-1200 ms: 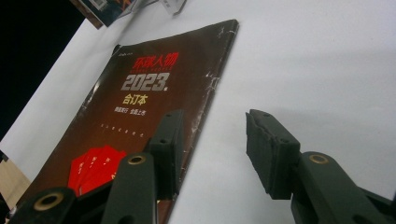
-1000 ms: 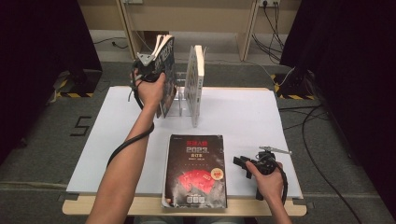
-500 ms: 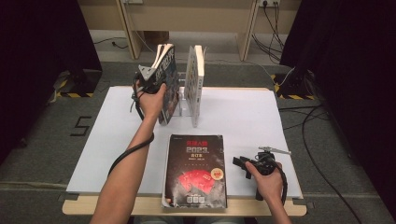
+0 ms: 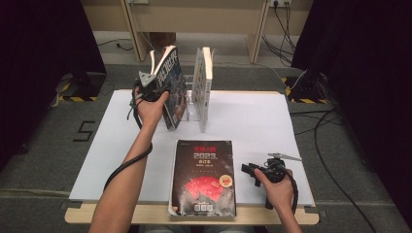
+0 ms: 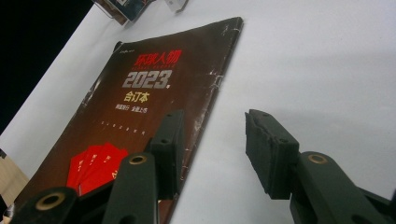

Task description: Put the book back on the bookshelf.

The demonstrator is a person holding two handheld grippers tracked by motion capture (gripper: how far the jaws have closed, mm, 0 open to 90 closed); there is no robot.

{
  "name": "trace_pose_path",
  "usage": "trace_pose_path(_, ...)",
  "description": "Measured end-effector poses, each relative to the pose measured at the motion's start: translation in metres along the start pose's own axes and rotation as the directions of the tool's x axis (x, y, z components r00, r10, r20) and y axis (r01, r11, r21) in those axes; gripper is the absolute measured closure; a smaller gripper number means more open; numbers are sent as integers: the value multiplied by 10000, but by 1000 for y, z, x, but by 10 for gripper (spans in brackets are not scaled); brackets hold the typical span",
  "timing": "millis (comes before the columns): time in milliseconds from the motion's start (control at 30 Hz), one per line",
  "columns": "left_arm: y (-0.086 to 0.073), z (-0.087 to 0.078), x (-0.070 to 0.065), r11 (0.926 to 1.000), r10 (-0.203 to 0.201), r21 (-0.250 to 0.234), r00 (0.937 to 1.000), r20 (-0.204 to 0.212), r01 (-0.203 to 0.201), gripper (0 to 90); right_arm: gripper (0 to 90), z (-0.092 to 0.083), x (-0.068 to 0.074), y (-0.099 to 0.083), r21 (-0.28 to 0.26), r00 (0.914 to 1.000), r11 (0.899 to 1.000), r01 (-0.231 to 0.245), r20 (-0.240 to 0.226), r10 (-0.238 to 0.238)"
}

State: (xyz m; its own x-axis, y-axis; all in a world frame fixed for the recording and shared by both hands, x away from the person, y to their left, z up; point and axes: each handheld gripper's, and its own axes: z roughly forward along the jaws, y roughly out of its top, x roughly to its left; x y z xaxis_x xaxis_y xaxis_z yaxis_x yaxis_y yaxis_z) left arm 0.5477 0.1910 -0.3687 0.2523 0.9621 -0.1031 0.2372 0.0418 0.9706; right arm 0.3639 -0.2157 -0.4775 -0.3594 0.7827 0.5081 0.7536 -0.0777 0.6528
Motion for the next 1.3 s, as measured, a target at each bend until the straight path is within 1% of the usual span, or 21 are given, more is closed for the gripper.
trace_pose_path(33,-1,0,0,9998,184,24,9998,-74,-184,595,579,0,0,0,5,10000,10000,2,4,-2)
trace_pose_path(133,-7,3,-3,9997,177,158,9998,-104,-175,595,578,0,0,0,27,10000,10000,-11,5,11)
trace_pose_path(200,-12,7,-5,9990,321,314,9994,-136,-317,596,579,-1,-1,0,18,10000,10000,-4,10,4)
trace_pose_path(267,-17,9,-8,9989,238,409,9995,-186,-230,605,578,-1,-1,0,13,10000,10000,-11,-2,11)
trace_pose_path(367,-21,13,-12,9983,380,455,9985,-384,-363,657,578,-2,-1,0,33,9999,9999,-121,-22,121)
trace_pose_path(433,-21,13,-13,9972,586,501,9969,-527,-559,709,579,-2,-2,0,62,9999,9999,-117,-37,117)
trace_pose_path(500,-21,13,-15,9965,702,508,9950,-714,-667,736,579,-1,-2,-1,75,10000,9999,-70,-17,70)
trace_pose_path(567,-23,12,-20,9913,1272,489,9851,-1161,-1222,742,578,-2,-2,-1,84,10000,9999,-58,-52,59)
trace_pose_path(600,-25,12,-21,9896,1425,386,9798,-1403,-1385,740,579,-2,-1,-1,81,9999,9999,-104,-47,105)
trace_pose_path(700,-31,7,-21,9897,1411,87,9660,-2168,-1426,734,578,-2,-2,-1,55,10000,10000,-51,-37,52)
trace_pose_path(733,-32,7,-20,9893,1435,62,9658,-2158,-1456,729,579,-3,-2,-1,60,10000,10000,-51,-26,52)
trace_pose_path(767,-32,7,-20,9875,1556,81,9649,-2116,-1575,728,579,-3,-3,-2,57,10000,10000,-28,-28,28)
trace_pose_path(800,-31,7,-22,9845,1741,156,9625,-2083,-1747,725,579,-3,-3,-2,62,10000,10000,-55,-33,55)
trace_pose_path(833,-30,8,-23,9834,1809,209,9620,-2043,-1805,725,579,-3,-4,-2,69,10000,10000,-56,-16,56)
trace_pose_path(900,-29,9,-26,9820,1886,281,9589,-2119,-1869,724,579,-4,-4,-1,54,9999,9999,-145,-22,145)
trace_pose_path(933,-29,9,-26,9818,1898,303,9581,-2146,-1877,722,579,-4,-4,0,0,10000,10000,-83,-6,83)
trace_pose_path(967,-28,9,-26,9825,1858,313,9595,-2115,-1834,720,579,-5,-3,0,-26,10000,10000,-88,-15,88)
trace_pose_path(1033,-27,9,-24,9840,1779,374,9654,-1908,-1739,713,579,-6,-3,0,-25,9999,9999,-104,-7,104)
trace_pose_path(1133,-26,8,-18,9828,1841,490,9688,-1658,-1783,695,579,-3,-3,-1,68,9999,9999,-110,19,110)
trace_pose_path(1233,-25,6,-13,9872,1558,558,9774,-1430,-1492,660,578,-2,-2,-1,91,10000,9999,-47,-8,47)
trace_pose_path(1300,-26,5,-11,9888,1450,530,9811,-1284,-1392,628,578,-2,-1,-1,70,10000,10000,-41,3,41)
